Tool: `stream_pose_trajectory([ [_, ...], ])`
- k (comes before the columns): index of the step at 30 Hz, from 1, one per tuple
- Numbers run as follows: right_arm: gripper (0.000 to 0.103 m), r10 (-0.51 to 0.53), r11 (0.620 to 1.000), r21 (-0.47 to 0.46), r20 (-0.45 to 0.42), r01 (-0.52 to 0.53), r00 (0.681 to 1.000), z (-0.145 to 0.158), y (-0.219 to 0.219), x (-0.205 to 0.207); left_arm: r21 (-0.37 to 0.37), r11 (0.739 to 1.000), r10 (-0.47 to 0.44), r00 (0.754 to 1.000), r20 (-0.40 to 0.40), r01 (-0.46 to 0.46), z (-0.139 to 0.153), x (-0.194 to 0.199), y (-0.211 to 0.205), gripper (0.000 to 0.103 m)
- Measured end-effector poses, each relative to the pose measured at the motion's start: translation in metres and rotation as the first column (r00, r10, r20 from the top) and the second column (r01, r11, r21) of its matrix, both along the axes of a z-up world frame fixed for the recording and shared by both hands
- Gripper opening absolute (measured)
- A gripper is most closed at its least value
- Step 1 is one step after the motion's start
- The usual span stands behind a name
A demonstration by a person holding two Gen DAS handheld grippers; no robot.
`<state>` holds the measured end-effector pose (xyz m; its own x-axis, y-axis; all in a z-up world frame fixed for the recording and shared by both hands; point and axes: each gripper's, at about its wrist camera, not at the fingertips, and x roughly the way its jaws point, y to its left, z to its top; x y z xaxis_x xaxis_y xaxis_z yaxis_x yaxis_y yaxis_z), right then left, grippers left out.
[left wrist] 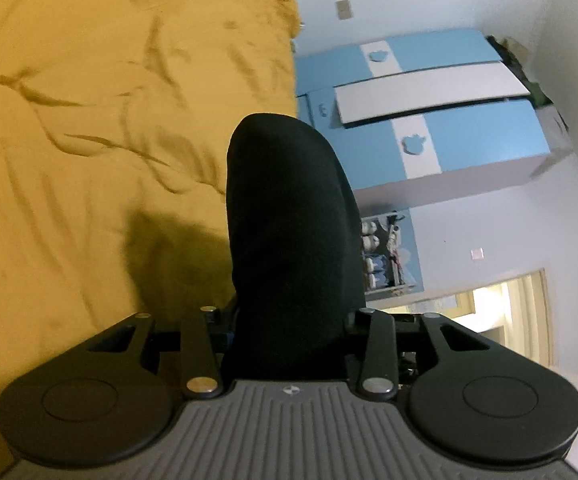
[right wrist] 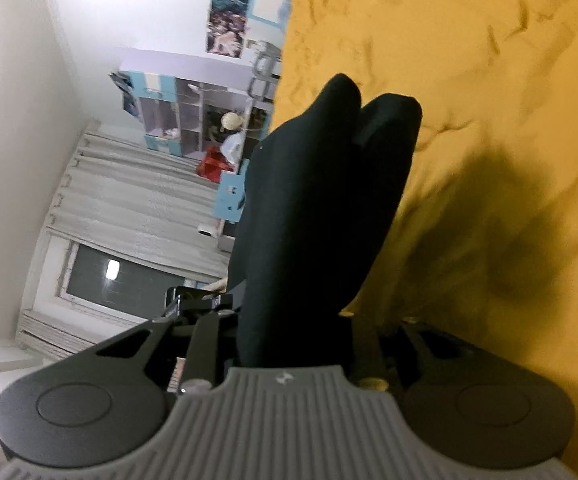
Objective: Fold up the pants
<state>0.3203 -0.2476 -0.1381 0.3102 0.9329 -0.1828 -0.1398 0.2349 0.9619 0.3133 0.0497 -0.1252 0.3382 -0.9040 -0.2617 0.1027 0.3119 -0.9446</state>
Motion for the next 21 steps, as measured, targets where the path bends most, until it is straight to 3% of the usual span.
stream_pose_trajectory([
  [13,0.020,-0.006,0.997,-0.072,0.100,0.014,0.995,0.104,-0.020,-0.114,-0.013,0.999,-0.045,0.996,0.075,0.046,0.060,-0.086,-0.019,0.045],
  [21,0.020,-0.052,0.995,-0.083,0.104,0.060,0.993,0.116,-0.048,-0.167,0.013,0.994,-0.106,0.991,0.076,0.105,0.065,-0.102,-0.049,0.045],
])
